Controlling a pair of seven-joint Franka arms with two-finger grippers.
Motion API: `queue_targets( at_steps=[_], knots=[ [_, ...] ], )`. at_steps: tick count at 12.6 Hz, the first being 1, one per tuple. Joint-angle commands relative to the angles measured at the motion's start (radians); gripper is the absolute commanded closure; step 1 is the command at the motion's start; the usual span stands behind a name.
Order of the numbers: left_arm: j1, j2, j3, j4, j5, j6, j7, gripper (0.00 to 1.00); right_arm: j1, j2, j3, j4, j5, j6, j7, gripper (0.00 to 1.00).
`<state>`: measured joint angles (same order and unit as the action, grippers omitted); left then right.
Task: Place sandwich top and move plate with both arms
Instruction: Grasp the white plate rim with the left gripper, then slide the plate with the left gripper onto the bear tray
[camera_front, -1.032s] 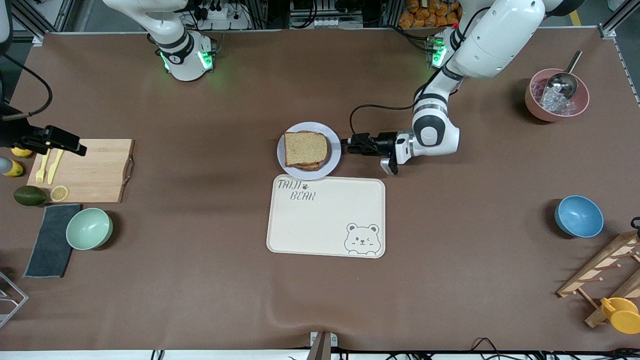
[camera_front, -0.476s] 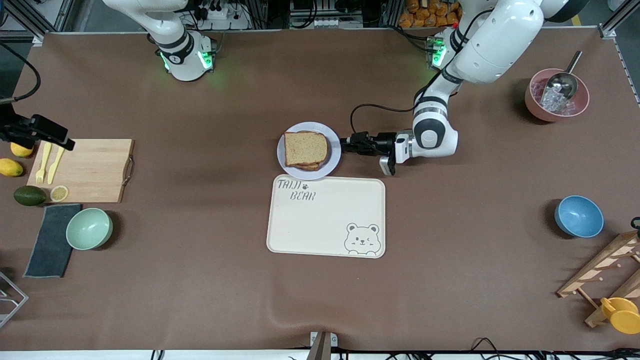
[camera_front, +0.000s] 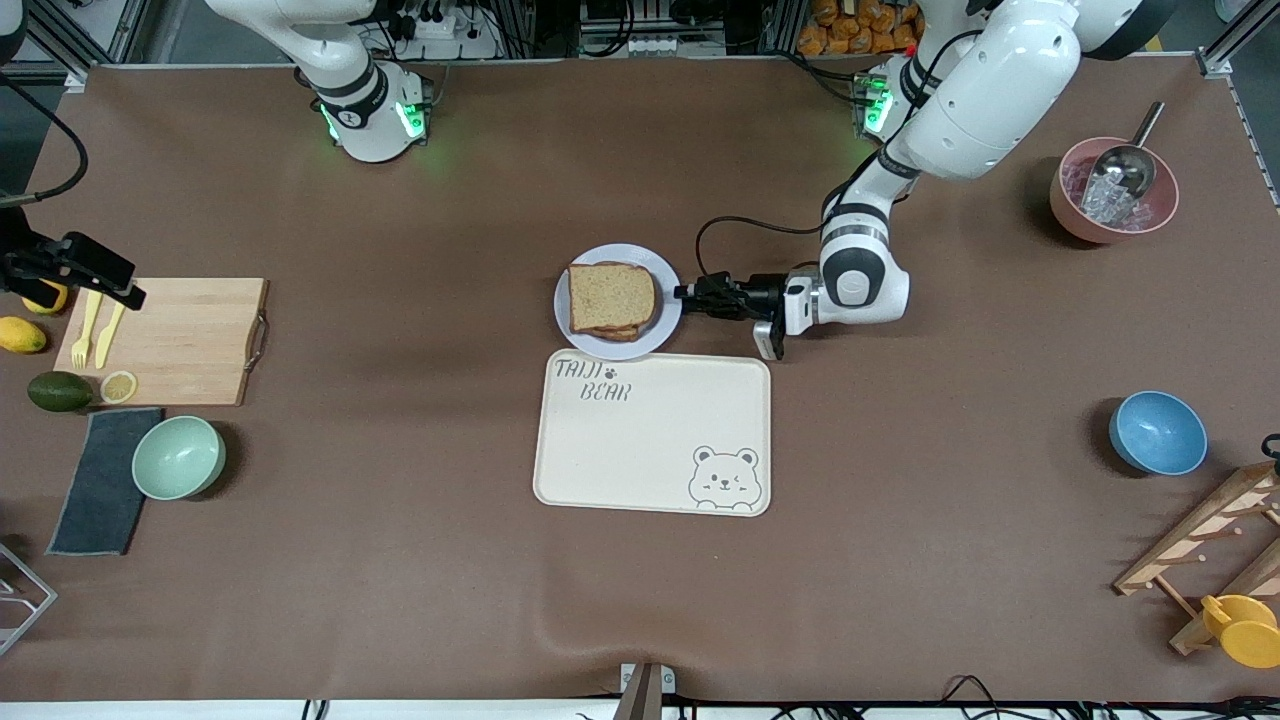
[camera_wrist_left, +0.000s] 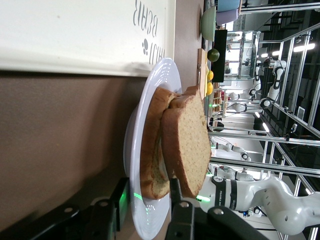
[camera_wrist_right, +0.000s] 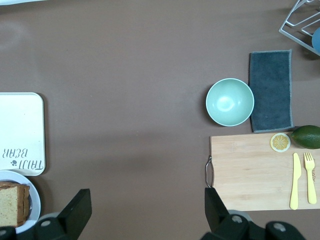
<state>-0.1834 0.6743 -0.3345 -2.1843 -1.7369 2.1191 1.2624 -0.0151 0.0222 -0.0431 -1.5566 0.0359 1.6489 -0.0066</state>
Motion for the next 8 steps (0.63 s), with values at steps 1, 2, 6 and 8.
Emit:
queue_targets(
  at_steps=[1,2,6,8],
  knots=[
    [-0.007,0.033,-0.001,0.032,-0.027,-0.007,0.029,0.62,-0.006,-0.021,0.008,-0.008,-0.016,0.0,0.011,0.0],
    [-0.007,0.04,-0.001,0.037,-0.027,-0.002,0.029,0.63,-0.006,-0.021,0.008,-0.008,-0.014,-0.001,0.011,0.0],
    [-0.008,0.074,-0.001,0.077,-0.027,0.005,0.028,0.87,0.001,-0.021,0.006,-0.008,-0.013,-0.003,0.014,0.0],
    [-0.014,0.074,-0.001,0.077,-0.027,0.005,0.028,1.0,-0.002,-0.021,0.009,-0.008,-0.011,-0.001,0.017,0.0]
  ],
)
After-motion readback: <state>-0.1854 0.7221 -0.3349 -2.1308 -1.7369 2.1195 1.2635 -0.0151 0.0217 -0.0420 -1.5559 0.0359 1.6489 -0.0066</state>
